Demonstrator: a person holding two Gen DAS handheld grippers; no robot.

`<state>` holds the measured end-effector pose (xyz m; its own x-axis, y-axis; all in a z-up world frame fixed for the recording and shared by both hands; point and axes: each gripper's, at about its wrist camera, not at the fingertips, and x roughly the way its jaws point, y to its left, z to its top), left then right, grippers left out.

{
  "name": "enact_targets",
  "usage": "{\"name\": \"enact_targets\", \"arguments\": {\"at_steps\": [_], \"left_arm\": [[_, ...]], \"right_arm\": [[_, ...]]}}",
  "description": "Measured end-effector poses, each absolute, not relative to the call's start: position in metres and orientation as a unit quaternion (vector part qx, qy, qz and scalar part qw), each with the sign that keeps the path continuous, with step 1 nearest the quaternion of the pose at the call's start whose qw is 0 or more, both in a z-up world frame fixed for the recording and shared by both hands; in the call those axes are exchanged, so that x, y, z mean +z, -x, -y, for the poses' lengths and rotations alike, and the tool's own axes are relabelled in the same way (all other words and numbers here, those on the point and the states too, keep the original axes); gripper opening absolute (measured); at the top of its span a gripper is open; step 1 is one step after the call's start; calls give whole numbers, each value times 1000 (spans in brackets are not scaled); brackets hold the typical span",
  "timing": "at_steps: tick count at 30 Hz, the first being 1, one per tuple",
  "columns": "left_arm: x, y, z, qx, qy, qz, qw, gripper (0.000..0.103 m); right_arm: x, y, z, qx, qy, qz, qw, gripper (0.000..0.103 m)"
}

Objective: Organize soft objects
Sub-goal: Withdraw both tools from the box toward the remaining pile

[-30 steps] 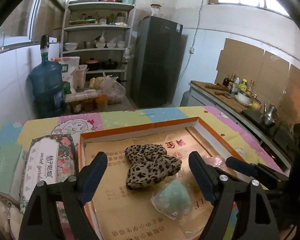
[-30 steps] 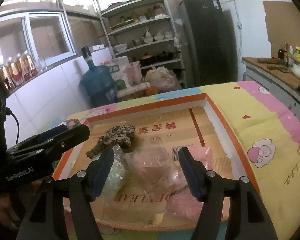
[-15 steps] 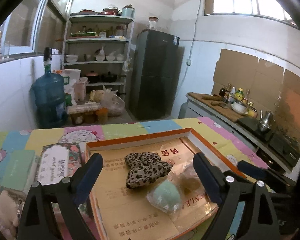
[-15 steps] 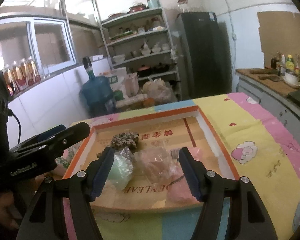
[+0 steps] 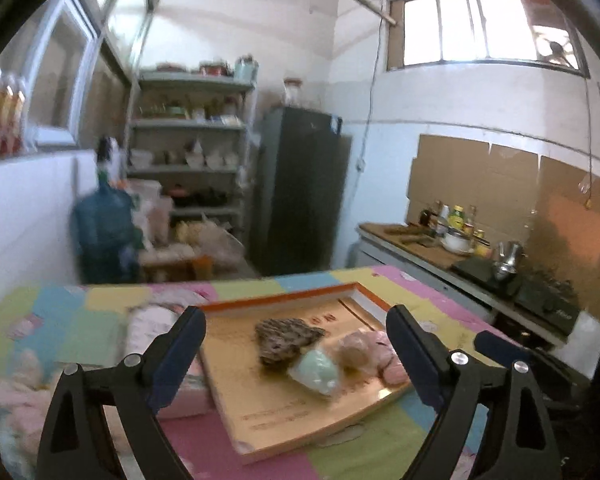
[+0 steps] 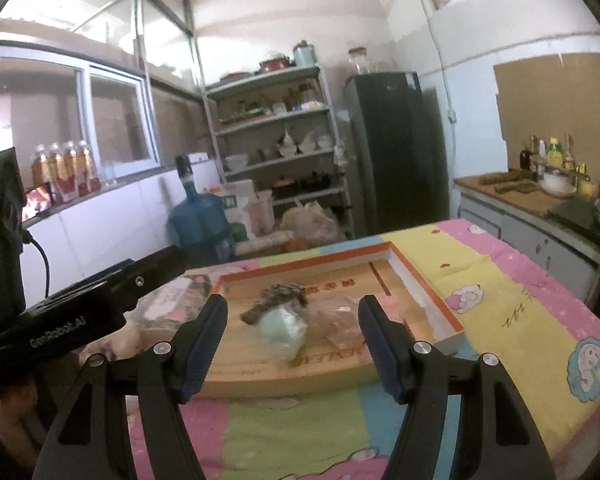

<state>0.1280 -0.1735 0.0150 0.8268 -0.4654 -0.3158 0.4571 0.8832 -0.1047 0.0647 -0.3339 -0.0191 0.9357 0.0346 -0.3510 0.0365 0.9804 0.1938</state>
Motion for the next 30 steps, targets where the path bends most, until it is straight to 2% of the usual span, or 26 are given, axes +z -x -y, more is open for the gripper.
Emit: {"name": "enact_targets", "arguments": {"at_steps": [9,30], "left_arm": [[14,-92,124,-197,-8,-182,963,91],[-15,-70,14,-70,-15,-197,978,91]], "right_arm": [[-25,-48,279,41,-100,-190,976,72],[-41,-59,191,133,-66,-223,963,75]]}}
